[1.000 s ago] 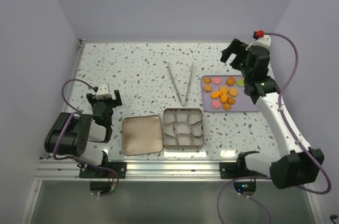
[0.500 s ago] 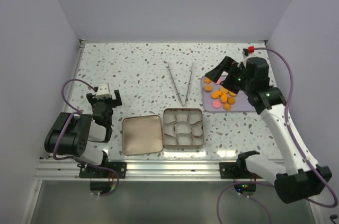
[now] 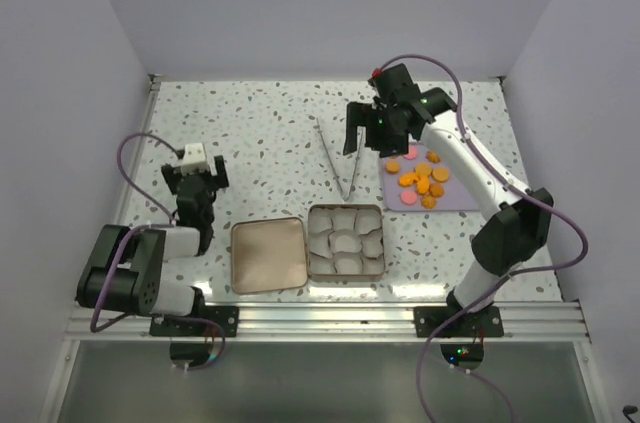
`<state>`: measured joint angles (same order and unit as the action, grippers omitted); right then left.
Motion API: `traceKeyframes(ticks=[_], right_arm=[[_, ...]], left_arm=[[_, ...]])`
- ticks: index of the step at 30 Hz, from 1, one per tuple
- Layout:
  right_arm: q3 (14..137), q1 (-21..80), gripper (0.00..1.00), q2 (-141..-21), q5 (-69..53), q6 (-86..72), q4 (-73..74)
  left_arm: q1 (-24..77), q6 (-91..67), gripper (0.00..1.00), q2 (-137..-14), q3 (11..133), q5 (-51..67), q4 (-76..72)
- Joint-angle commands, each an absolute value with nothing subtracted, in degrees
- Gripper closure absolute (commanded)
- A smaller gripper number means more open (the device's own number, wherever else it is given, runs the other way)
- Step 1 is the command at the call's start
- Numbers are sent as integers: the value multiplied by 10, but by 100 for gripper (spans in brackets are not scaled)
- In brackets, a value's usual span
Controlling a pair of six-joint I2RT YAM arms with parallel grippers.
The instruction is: Pack the cookies
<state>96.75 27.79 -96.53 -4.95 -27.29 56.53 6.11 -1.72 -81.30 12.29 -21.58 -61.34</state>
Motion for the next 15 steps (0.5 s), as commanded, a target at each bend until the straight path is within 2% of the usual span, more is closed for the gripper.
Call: traceKeyframes(ticks=[1,3,10,12,15], right_arm=[[1046,278,1,-1013,-39,-236,595],[1079,279,3,-1061,-40,-222,605],[1100,287,3,-1142,-1,-210,595],[1093,287,3,-1169,-2,-210,585],[1093,288,3,-1206,-13,-219,572]], left_arm=[[64,-23,0,-785,305,-342,-359],[64,-50,0,-781,360,-345,-265],[62,-224,0,-613,424,-265,-52],[60,-277,0,-595,445,-265,49],[58,-287,0,-579,481,-200,136]])
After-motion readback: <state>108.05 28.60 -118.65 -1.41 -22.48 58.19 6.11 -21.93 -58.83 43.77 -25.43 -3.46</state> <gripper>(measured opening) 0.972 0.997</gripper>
